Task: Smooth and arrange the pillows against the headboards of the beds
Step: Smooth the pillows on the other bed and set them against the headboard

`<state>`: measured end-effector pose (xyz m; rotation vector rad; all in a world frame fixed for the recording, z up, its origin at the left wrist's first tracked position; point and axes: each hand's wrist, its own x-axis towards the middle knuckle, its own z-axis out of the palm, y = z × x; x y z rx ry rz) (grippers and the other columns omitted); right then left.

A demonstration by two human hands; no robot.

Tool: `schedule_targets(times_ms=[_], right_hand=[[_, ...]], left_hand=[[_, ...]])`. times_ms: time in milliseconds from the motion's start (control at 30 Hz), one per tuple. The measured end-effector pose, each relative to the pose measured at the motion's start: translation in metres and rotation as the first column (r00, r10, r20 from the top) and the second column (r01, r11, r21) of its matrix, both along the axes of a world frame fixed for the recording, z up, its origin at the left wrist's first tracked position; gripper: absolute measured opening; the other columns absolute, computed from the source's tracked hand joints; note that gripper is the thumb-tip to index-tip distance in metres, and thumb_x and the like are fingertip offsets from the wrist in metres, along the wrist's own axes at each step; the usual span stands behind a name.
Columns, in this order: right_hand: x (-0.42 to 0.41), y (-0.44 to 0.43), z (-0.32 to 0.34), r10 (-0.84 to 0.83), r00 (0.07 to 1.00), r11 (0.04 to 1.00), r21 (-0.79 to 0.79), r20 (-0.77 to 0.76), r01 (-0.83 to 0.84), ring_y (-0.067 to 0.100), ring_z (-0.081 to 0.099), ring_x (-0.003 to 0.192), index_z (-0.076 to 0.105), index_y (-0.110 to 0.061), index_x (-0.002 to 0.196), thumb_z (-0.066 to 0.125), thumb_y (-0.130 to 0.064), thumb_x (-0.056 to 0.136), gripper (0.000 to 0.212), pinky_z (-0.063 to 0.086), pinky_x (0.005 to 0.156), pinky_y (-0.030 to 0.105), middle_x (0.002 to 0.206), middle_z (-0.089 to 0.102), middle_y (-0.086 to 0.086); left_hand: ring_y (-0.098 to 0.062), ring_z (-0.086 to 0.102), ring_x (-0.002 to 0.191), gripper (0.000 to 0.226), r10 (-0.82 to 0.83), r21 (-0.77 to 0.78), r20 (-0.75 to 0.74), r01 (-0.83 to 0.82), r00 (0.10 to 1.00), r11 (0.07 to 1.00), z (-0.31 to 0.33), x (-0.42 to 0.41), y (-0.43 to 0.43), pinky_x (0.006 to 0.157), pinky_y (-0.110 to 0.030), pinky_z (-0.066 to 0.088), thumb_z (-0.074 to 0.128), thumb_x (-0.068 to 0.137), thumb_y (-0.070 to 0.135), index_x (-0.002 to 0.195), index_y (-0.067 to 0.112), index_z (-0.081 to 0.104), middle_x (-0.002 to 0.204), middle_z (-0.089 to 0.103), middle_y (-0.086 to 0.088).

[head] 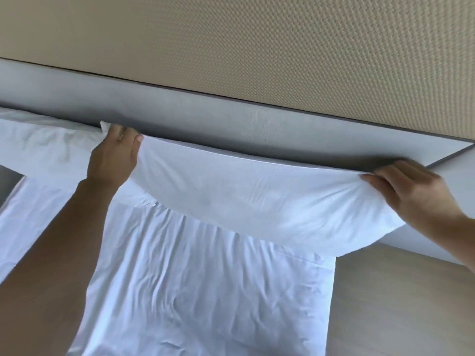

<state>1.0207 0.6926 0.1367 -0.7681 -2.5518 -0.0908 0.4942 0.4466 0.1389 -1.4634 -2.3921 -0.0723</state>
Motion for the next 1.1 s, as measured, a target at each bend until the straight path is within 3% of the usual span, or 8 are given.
schedule_targets(times_ms=[300, 500, 633, 700, 833, 933, 1033, 1100], right_hand=[[-0.024, -0.023, 0.003, -0.109, 0.991, 0.986, -0.119, 0.083, 0.119, 0.039, 0.062, 0.073, 0.070, -0.005, 0.089, 0.057, -0.035, 0.095, 0.033, 0.053, 0.061, 0.046, 0.078, 0.066, 0.013], [-0.131, -0.060, 0.013, 0.085, 0.990, 0.960, -0.276, 0.112, -0.052, 0.035, 0.064, 0.085, 0.067, -0.009, 0.112, 0.063, -0.038, 0.087, 0.038, 0.055, 0.074, 0.045, 0.096, 0.069, 0.010], [-0.260, -0.096, 0.014, 0.291, 0.943, 0.908, -0.358, 0.159, -0.220, 0.036, 0.061, 0.102, 0.060, -0.007, 0.127, 0.067, -0.035, 0.091, 0.047, 0.051, 0.087, 0.045, 0.113, 0.066, 0.014], [-0.322, -0.115, 0.013, 0.365, 0.916, 0.885, -0.366, 0.166, -0.287, 0.034, 0.057, 0.111, 0.054, -0.008, 0.134, 0.060, -0.040, 0.095, 0.051, 0.047, 0.094, 0.043, 0.122, 0.062, 0.013], [-0.416, -0.145, 0.011, 0.415, 0.904, 0.850, -0.397, 0.099, -0.346, 0.034, 0.053, 0.117, 0.053, -0.008, 0.134, 0.055, -0.043, 0.097, 0.051, 0.044, 0.099, 0.044, 0.125, 0.059, 0.014], [-0.460, -0.156, 0.003, 0.429, 0.898, 0.862, -0.342, 0.098, -0.374, 0.034, 0.055, 0.109, 0.059, -0.008, 0.121, 0.053, -0.048, 0.097, 0.047, 0.043, 0.093, 0.039, 0.113, 0.062, 0.014], [-0.486, -0.158, -0.003, 0.422, 0.902, 0.880, -0.282, 0.095, -0.382, 0.034, 0.059, 0.099, 0.064, -0.009, 0.114, 0.052, -0.043, 0.099, 0.040, 0.041, 0.085, 0.035, 0.105, 0.068, 0.014], [-0.496, -0.157, -0.002, 0.417, 0.907, 0.882, -0.269, 0.061, -0.387, 0.030, 0.057, 0.083, 0.069, -0.011, 0.106, 0.052, -0.034, 0.099, 0.029, 0.040, 0.077, 0.034, 0.097, 0.072, 0.013]], left_hand=[[-0.050, 0.058, 0.085, 0.034, 0.172, 0.123, 0.217, -0.201, 0.961, 0.972, -0.011, 0.020, 0.012, 0.068, -0.056, 0.053, 0.033, 0.106, 0.034, 0.108, 0.004, 0.050, 0.123, 0.045, -0.026], [-0.041, 0.064, 0.080, 0.024, 0.124, 0.193, 0.092, -0.140, 0.988, 0.971, -0.012, 0.018, 0.010, 0.053, -0.043, 0.057, 0.041, 0.103, 0.025, 0.102, 0.003, 0.052, 0.106, 0.055, -0.025], [-0.036, 0.060, 0.115, 0.039, 0.178, 0.310, 0.272, -0.261, 0.946, 0.914, -0.023, 0.021, 0.006, 0.077, -0.042, 0.057, 0.035, 0.105, 0.034, 0.133, 0.010, 0.050, 0.142, 0.043, -0.020], [-0.035, 0.062, 0.112, 0.042, 0.236, 0.424, 0.341, -0.373, 0.910, 0.825, -0.037, 0.028, -0.007, 0.081, -0.041, 0.056, 0.035, 0.106, 0.035, 0.142, 0.017, 0.043, 0.154, 0.034, -0.014], [-0.021, 0.050, 0.128, 0.043, 0.208, 0.537, 0.708, -0.706, 0.674, 0.461, -0.090, 0.045, -0.048, 0.097, -0.038, 0.047, 0.038, 0.105, 0.030, 0.146, 0.017, 0.040, 0.152, 0.040, -0.004], [-0.025, 0.055, 0.120, 0.031, 0.152, 0.307, 0.922, -0.911, 0.357, 0.277, -0.157, 0.053, -0.072, 0.099, -0.035, 0.043, 0.041, 0.104, 0.025, 0.129, 0.015, 0.057, 0.129, 0.060, -0.009], [-0.033, 0.058, 0.103, 0.027, 0.092, 0.018, 0.995, -0.970, 0.041, 0.244, -0.221, 0.062, -0.086, 0.076, -0.029, 0.042, 0.036, 0.101, 0.016, 0.107, 0.009, 0.061, 0.108, 0.065, -0.008], [-0.033, 0.057, 0.115, 0.027, 0.080, -0.202, 0.979, -0.942, -0.187, 0.269, -0.258, 0.066, -0.089, 0.086, -0.033, 0.045, 0.035, 0.102, 0.013, 0.110, 0.008, 0.060, 0.115, 0.062, -0.010]])
